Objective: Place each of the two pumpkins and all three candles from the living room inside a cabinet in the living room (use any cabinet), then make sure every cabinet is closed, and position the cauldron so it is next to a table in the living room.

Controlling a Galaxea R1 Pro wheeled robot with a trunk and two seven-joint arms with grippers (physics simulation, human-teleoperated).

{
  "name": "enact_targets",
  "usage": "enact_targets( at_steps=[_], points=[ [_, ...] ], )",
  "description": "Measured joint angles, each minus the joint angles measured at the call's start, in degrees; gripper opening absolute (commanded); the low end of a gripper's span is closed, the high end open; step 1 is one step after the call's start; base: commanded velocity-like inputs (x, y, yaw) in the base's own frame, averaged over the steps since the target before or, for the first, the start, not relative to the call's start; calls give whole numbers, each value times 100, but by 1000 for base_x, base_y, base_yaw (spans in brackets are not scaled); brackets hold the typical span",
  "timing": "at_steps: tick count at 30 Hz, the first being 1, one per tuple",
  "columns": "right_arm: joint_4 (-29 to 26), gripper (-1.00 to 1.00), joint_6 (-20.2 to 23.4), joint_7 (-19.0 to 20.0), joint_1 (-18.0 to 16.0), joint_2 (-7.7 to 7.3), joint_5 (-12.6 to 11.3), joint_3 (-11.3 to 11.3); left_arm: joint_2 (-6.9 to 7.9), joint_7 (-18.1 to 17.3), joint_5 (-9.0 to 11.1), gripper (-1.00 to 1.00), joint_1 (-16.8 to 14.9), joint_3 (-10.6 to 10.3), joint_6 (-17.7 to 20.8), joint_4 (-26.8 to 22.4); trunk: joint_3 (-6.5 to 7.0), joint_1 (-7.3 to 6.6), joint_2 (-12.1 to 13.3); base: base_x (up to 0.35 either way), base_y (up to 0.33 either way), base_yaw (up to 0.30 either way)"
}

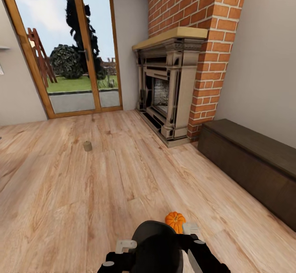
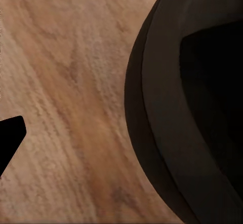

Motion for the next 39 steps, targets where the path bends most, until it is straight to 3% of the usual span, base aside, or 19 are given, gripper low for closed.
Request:
enact_targets(
  at_steps=[6,12,19,28,39],
  points=[
    [3,100,26,0,-186,8,5,0,7,2,1,100,-124,-9,71,-195,0,0,0,0,0,0],
    [21,100,45,0,-235,9,20,5,15,7,52,100,-333,-6,139,-270,-133,16,-8,0,0,0],
    [538,100,48,-3,-488,9,19,1,17,7,307,100,-630,12,157,-171,-288,34,-17,0,0,0],
    [830,100,33,-5,-616,9,7,-4,11,66,355,100,-700,16,415,-172,-487,57,-29,0,0,0],
    [839,100,37,-3,-618,10,11,-4,17,83,322,100,-701,15,457,-243,-688,80,-42,0,0,0]
  ],
)
